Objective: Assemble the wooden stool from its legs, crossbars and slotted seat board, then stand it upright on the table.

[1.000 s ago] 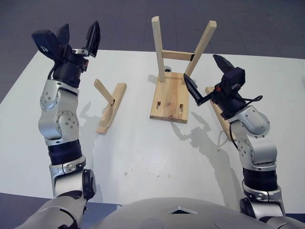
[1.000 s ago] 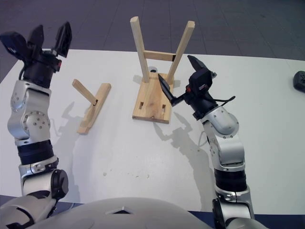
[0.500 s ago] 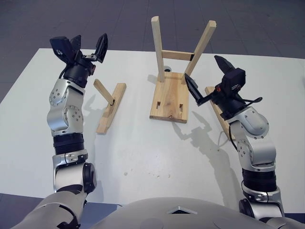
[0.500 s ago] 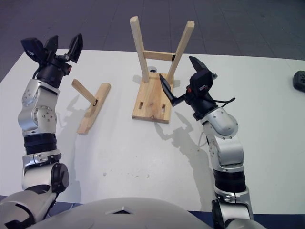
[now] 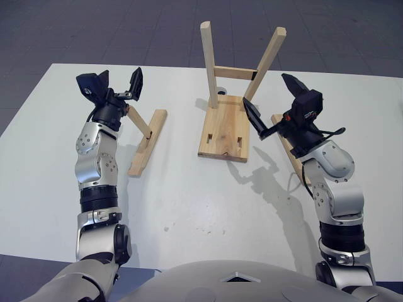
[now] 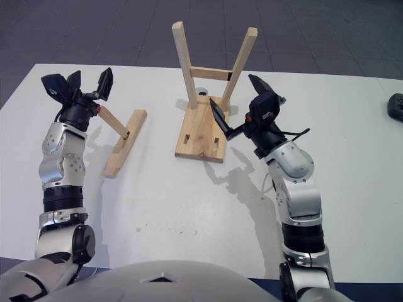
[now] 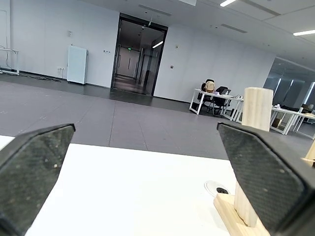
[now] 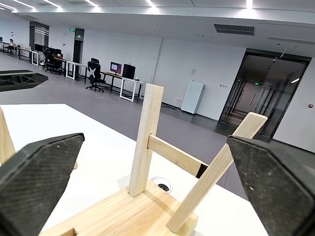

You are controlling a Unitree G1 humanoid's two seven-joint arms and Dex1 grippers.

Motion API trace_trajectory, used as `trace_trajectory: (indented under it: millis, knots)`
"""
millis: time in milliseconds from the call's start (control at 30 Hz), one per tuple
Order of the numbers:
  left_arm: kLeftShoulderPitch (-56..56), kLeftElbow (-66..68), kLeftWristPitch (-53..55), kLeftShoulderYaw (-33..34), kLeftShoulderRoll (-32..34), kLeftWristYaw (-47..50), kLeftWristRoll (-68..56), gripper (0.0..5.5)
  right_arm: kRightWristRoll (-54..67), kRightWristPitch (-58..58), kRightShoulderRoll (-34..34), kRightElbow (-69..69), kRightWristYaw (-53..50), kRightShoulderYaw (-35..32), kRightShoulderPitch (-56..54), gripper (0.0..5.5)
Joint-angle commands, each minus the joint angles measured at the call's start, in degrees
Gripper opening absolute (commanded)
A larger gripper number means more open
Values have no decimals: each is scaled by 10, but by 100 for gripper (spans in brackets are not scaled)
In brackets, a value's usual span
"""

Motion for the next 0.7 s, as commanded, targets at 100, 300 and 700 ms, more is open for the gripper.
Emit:
trace_trajectory:
  millis: [100,300,700]
  knots:
    - [-38,-48,25,16,16,11,-24,538,1,2,0,-5,2,1,-3,540]
    - [-35,-70,40,12,11,16,-29,538,1,3,0,-9,2,2,-1,540]
    - [60,73,-16,-21,-15,0,25,538,2,17,-4,-19,3,2,10,540]
